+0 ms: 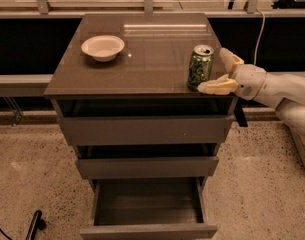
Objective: Pick green can from bottom drawer and place on counter
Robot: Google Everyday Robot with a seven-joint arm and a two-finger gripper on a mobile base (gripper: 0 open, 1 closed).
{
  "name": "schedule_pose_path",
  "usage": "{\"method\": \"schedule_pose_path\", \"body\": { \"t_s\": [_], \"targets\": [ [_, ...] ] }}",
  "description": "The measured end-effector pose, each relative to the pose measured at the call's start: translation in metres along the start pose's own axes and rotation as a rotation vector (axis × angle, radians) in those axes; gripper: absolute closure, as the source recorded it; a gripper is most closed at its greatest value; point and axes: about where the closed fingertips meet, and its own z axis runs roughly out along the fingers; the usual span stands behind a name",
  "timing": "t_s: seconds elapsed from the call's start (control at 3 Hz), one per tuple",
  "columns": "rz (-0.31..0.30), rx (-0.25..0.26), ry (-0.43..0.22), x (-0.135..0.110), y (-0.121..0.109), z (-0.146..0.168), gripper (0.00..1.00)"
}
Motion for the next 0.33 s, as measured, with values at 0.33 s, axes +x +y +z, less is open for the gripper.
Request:
{"method": "schedule_pose_path", "body": {
  "t_s": [0.33],
  "targets": [
    [0.000,0.000,0.000,0.0000,0.0000,0.0000,0.00]
  ]
}}
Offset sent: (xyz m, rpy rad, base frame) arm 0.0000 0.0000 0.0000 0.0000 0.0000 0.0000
